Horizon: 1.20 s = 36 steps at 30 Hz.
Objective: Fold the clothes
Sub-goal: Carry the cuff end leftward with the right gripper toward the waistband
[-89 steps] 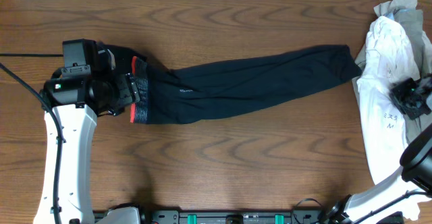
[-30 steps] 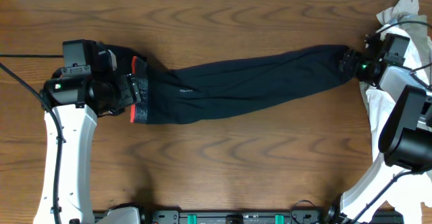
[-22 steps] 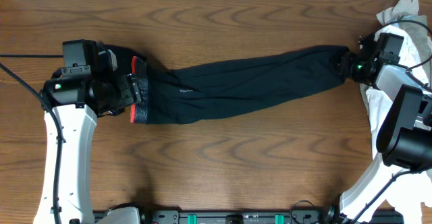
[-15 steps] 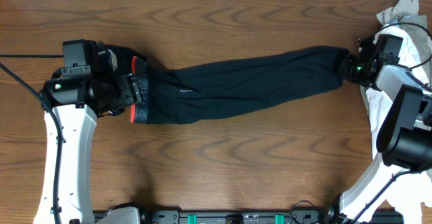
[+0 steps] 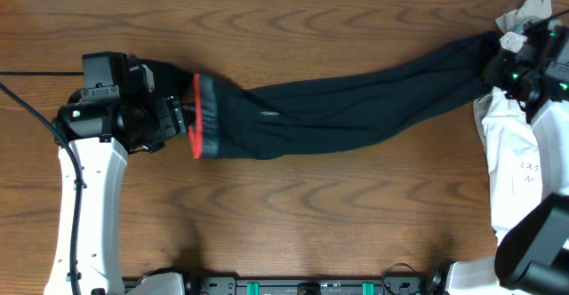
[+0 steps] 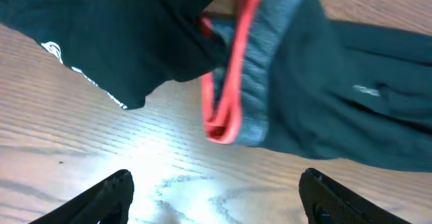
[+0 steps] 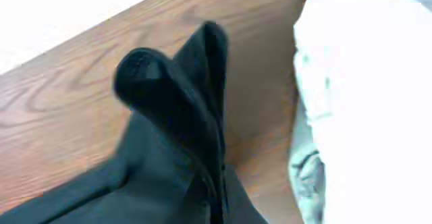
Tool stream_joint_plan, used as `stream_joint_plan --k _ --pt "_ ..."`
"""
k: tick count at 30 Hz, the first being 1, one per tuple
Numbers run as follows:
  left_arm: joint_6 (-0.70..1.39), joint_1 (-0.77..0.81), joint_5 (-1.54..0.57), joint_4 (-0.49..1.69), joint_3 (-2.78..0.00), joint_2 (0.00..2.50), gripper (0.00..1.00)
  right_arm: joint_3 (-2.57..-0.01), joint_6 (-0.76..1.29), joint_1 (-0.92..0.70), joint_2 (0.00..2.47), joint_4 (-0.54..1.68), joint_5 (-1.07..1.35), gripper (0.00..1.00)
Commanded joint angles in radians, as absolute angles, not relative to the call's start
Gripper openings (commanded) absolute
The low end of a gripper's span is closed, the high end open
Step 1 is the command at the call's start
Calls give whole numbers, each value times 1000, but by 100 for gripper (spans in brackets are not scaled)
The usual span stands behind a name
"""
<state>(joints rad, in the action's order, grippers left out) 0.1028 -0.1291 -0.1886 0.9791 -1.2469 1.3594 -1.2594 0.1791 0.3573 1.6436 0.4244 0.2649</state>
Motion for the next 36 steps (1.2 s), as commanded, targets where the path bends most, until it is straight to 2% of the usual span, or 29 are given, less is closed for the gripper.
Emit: stream_joint_plan --k 1,4,12,24,36 --pt "90 -133 -199 969 -1269 1352 80 -1261 186 361 1633 455 176 1" --pt "90 -133 -199 973 -1269 1352 80 -1261 185 371 1604 472 130 1" --pt "90 -133 -199 968 -1269 1352 81 -1261 159 312 1535 507 358 1" --pt "90 -133 -199 967 -1269 1352 81 -1261 114 -79 1567 572 334 1" --pt "90 -133 -199 967 -1269 1352 81 -1261 115 -366 1785 563 323 1"
